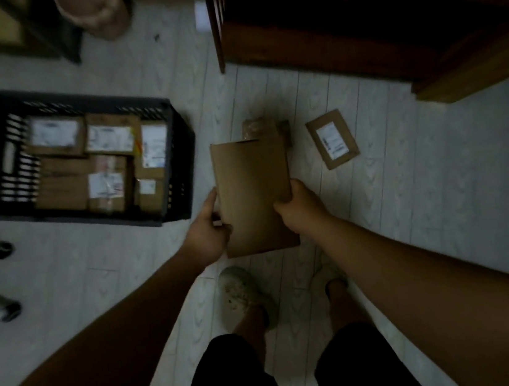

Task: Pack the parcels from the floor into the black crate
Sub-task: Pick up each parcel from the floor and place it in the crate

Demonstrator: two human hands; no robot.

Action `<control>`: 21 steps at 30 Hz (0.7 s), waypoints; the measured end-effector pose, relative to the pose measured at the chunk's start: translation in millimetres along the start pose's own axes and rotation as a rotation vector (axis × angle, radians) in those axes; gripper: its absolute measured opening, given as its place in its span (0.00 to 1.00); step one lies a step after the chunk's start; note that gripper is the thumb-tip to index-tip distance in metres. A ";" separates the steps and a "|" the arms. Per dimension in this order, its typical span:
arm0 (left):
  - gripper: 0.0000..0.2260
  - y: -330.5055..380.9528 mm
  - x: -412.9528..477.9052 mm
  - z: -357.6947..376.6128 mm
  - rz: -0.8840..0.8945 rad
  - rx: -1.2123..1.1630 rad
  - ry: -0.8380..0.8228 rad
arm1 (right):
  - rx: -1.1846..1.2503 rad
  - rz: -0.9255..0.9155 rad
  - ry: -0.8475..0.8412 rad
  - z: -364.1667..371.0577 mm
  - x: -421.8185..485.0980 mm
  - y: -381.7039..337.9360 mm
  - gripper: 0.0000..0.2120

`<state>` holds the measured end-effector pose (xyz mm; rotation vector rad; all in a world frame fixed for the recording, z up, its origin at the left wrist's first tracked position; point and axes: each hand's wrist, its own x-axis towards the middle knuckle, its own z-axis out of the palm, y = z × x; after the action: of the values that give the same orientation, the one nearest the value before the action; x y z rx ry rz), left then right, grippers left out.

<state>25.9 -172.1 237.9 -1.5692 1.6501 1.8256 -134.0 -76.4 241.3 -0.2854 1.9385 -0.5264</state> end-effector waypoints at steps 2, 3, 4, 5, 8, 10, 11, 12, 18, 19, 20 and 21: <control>0.35 20.5 -43.6 -20.1 0.047 -0.043 -0.011 | 0.030 -0.035 0.033 -7.2 -48.3 -28.4 0.27; 0.35 30.3 -62.7 -28.9 0.072 -0.063 -0.007 | 0.047 -0.065 0.045 -10.0 -69.8 -40.4 0.28; 0.34 40.1 -80.8 -37.0 0.094 -0.075 0.000 | 0.063 -0.100 0.055 -12.9 -89.8 -50.9 0.28; 0.33 49.5 -98.5 -44.4 0.117 -0.086 0.006 | 0.071 -0.134 0.062 -15.8 -108.9 -60.7 0.28; 0.30 71.6 -149.1 -61.1 0.169 -0.136 0.067 | 0.061 -0.228 0.060 -24.8 -156.3 -83.4 0.29; 0.29 80.5 -179.5 -70.3 0.191 -0.160 0.141 | 0.057 -0.285 0.046 -29.3 -182.1 -95.2 0.31; 0.28 82.7 -193.1 -74.3 0.209 -0.166 0.180 | 0.058 -0.316 0.041 -30.9 -193.6 -100.5 0.32; 0.27 83.5 -205.6 -77.7 0.225 -0.175 0.216 | 0.067 -0.348 0.034 -31.9 -204.1 -105.6 0.31; 0.24 77.2 -260.1 -94.7 0.275 -0.267 0.367 | 0.051 -0.534 -0.027 -34.9 -259.8 -129.4 0.27; 0.23 77.3 -265.6 -99.5 0.277 -0.283 0.384 | 0.037 -0.545 -0.051 -33.9 -266.6 -133.2 0.27; 0.24 78.1 -269.9 -105.4 0.280 -0.306 0.402 | 0.019 -0.551 -0.075 -31.5 -272.5 -137.8 0.28; 0.24 78.6 -274.0 -112.7 0.284 -0.336 0.419 | -0.002 -0.555 -0.093 -27.0 -278.0 -142.5 0.28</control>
<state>139.3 -164.7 522.6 -2.0667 1.8975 2.1152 -49.1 -76.2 543.2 -0.8462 1.7601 -0.8526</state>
